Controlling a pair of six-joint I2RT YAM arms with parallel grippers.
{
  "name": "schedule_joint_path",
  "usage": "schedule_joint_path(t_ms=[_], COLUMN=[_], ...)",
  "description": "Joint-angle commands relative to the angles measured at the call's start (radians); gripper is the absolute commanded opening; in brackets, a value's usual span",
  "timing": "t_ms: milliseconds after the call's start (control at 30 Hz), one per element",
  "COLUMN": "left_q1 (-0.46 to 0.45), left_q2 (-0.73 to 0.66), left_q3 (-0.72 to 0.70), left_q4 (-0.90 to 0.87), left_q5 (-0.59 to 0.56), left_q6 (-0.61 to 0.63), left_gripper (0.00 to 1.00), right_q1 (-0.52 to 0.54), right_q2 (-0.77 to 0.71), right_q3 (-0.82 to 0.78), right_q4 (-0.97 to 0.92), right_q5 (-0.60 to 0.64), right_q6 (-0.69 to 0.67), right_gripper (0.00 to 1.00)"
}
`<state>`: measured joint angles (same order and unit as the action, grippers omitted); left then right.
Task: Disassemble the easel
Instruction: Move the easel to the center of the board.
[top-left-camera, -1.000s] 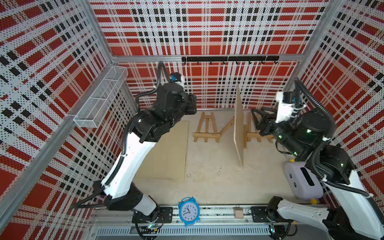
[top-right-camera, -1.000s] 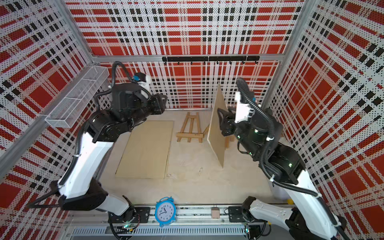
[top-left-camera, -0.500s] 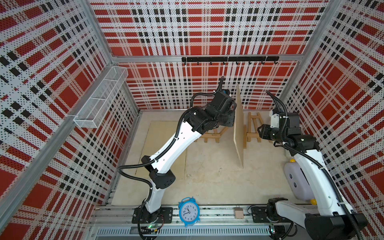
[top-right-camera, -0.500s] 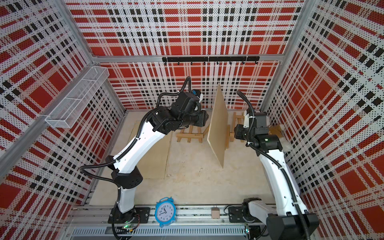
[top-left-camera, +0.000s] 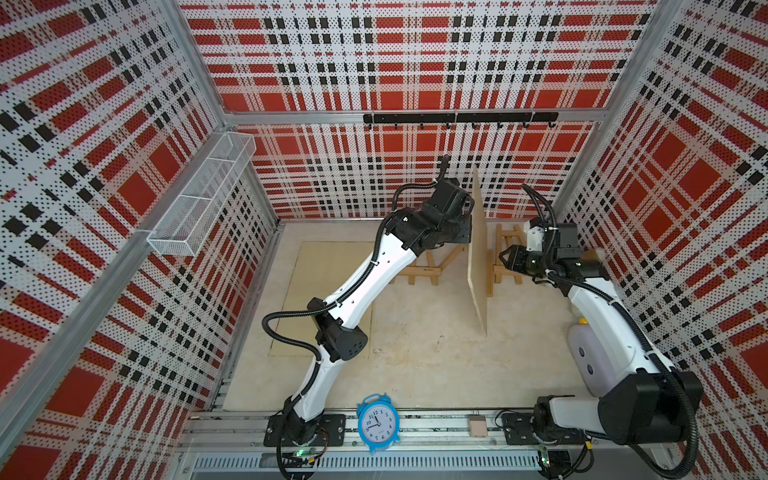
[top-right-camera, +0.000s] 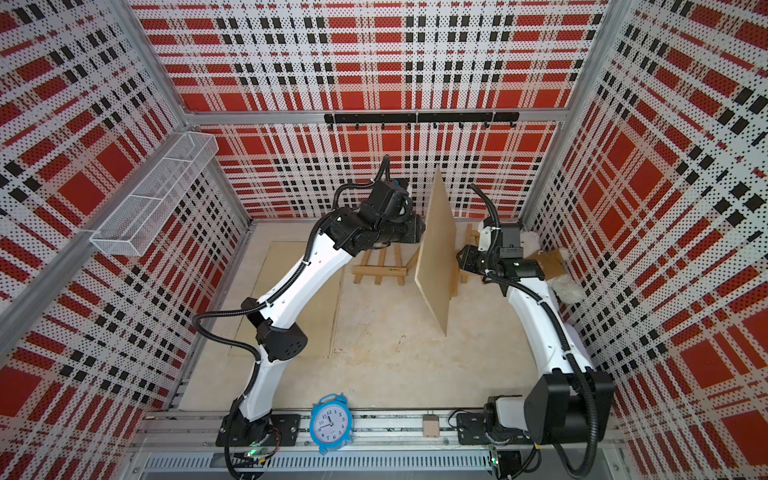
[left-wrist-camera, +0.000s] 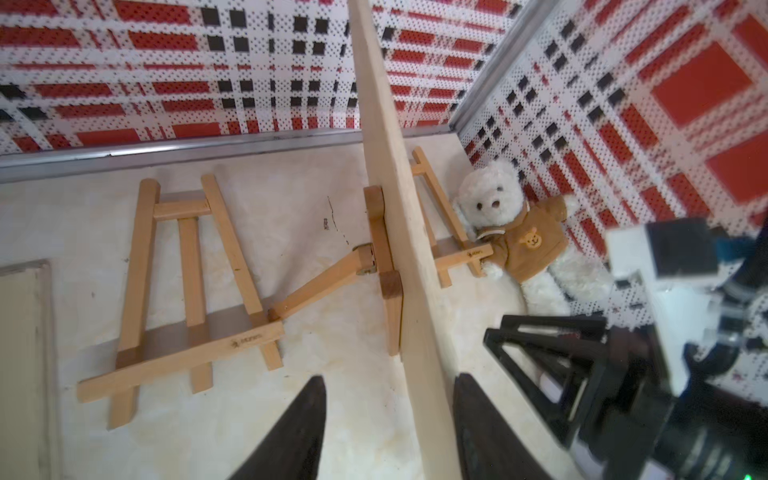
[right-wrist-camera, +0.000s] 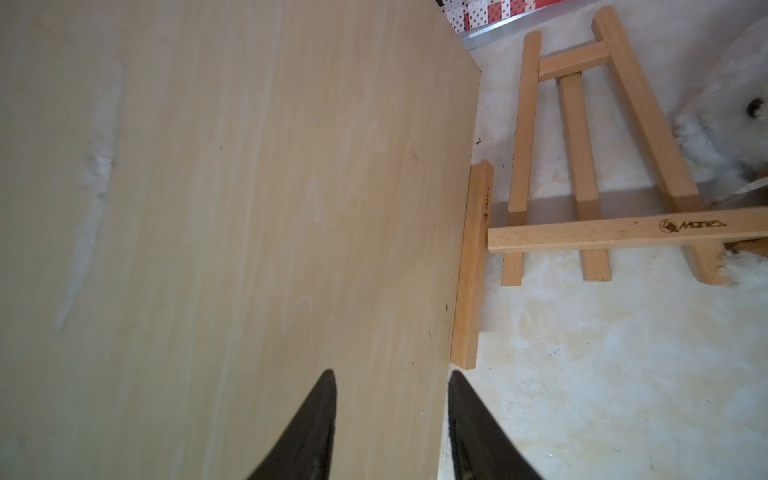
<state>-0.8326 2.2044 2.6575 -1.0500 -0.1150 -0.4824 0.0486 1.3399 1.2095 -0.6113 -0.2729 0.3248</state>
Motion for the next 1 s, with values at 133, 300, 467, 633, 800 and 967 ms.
schedule_joint_path(t_ms=[133, 300, 467, 633, 800, 967], left_q1=[-0.020, -0.014, -0.014, -0.014, -0.013, -0.013], left_q2=[0.018, 0.050, 0.070, 0.072, 0.073, 0.070], left_q3=[0.031, 0.042, 0.050, 0.047, 0.046, 0.046], left_q4=[0.127, 0.133, 0.135, 0.118, 0.111, 0.095], left_q5=[-0.021, -0.004, 0.025, 0.020, 0.031, 0.040], left_q6=[0.028, 0.021, 0.008, 0.008, 0.001, -0.005], left_gripper=[0.55, 0.52, 0.49, 0.49, 0.47, 0.44], right_q1=[-0.007, -0.017, -0.039, -0.061, -0.065, -0.065], right_q2=[0.050, 0.119, 0.229, 0.335, 0.414, 0.460], right_q3=[-0.009, -0.024, -0.007, -0.021, -0.051, -0.076], right_q4=[0.097, 0.149, 0.160, 0.191, 0.230, 0.283], right_q5=[-0.015, -0.005, 0.005, -0.054, -0.101, -0.140], right_q6=[-0.004, -0.003, -0.020, -0.003, 0.018, 0.037], right_gripper=[0.47, 0.45, 0.40, 0.37, 0.35, 0.30])
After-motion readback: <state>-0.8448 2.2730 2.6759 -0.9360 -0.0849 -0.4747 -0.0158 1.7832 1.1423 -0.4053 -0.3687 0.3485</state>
